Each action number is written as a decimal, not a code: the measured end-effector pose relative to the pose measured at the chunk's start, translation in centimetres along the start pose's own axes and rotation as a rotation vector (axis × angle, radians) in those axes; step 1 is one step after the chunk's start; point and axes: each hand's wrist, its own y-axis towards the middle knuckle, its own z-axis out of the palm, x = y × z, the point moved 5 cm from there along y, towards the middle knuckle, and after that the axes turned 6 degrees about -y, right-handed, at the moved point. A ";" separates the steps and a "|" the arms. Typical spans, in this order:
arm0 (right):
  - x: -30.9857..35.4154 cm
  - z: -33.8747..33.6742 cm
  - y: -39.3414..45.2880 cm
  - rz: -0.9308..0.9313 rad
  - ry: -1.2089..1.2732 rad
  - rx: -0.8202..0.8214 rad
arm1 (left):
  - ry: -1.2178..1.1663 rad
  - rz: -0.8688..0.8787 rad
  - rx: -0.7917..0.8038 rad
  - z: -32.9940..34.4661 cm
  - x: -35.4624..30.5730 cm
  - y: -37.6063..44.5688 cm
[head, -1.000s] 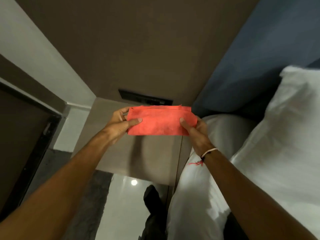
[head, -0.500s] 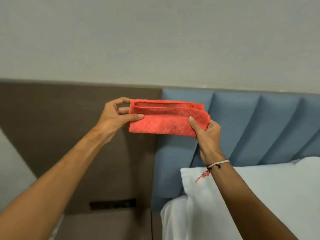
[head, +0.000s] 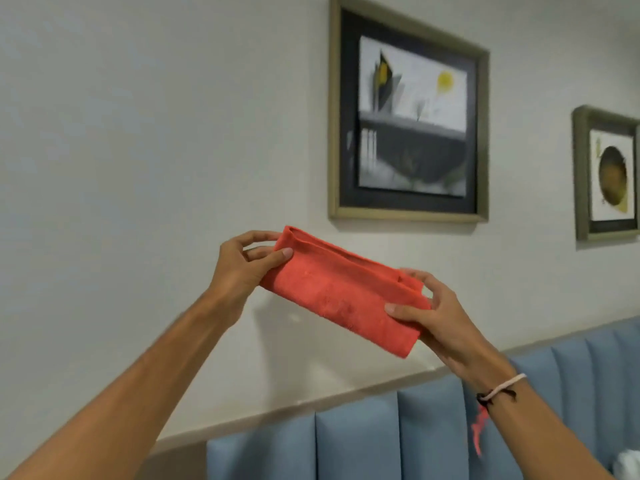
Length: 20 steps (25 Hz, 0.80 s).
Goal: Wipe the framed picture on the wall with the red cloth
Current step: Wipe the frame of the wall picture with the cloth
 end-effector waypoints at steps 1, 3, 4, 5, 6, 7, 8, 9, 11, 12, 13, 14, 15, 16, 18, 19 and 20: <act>0.6 -0.8 0.6 0.011 -0.082 0.049 | 0.028 0.030 0.037 1.5 -0.9 1.2; 1.9 -2.1 2.2 -0.009 -0.237 0.113 | 0.098 0.106 0.129 4.6 -2.7 3.8; 2.8 -2.4 3.2 -0.026 -0.284 0.131 | 0.145 0.146 0.174 6.2 -3.7 5.2; 3.7 -2.4 4.2 -0.050 -0.301 0.139 | 0.187 0.175 0.213 7.8 -4.6 6.5; 4.6 -2.2 5.2 -0.077 -0.291 0.139 | 0.224 0.193 0.244 9.2 -5.5 7.5; 5.6 -2.1 6.3 -0.108 -0.265 0.135 | 0.262 0.209 0.279 10.6 -6.3 8.5; 6.5 -1.9 7.4 -0.145 -0.235 0.131 | 0.300 0.226 0.318 11.9 -6.9 9.3; 7.3 -1.5 8.5 -0.188 -0.222 0.123 | 0.336 0.245 0.357 12.9 -7.3 9.9; 8.6 -1.2 10.4 -0.272 -0.206 0.092 | 0.383 0.270 0.409 14.5 -7.7 10.8; 9.1 -1.3 11.6 -0.301 -0.189 0.067 | 0.405 0.278 0.415 14.9 -8.0 11.5; 9.3 -1.3 12.5 -0.315 -0.174 0.035 | 0.435 0.285 0.410 14.9 -8.2 12.1; 9.5 -1.3 13.3 -0.328 -0.167 -0.003 | 0.497 0.319 0.377 14.5 -8.5 12.8; 9.5 -1.3 14.1 -0.344 -0.163 -0.049 | 0.587 0.393 0.316 13.8 -9.2 13.6; 9.4 -1.3 14.9 -0.354 -0.156 -0.101 | 0.697 0.498 0.221 12.9 -10.1 14.4; 9.7 -0.9 16.7 -0.367 -0.115 -0.199 | 0.909 0.712 0.023 11.2 -12.4 16.3; 10.4 -0.7 17.5 -0.383 -0.101 -0.240 | 1.053 0.805 -0.043 10.8 -13.4 17.4; 11.2 -0.5 18.4 -0.412 -0.097 -0.271 | 1.224 0.877 -0.091 10.7 -14.3 18.6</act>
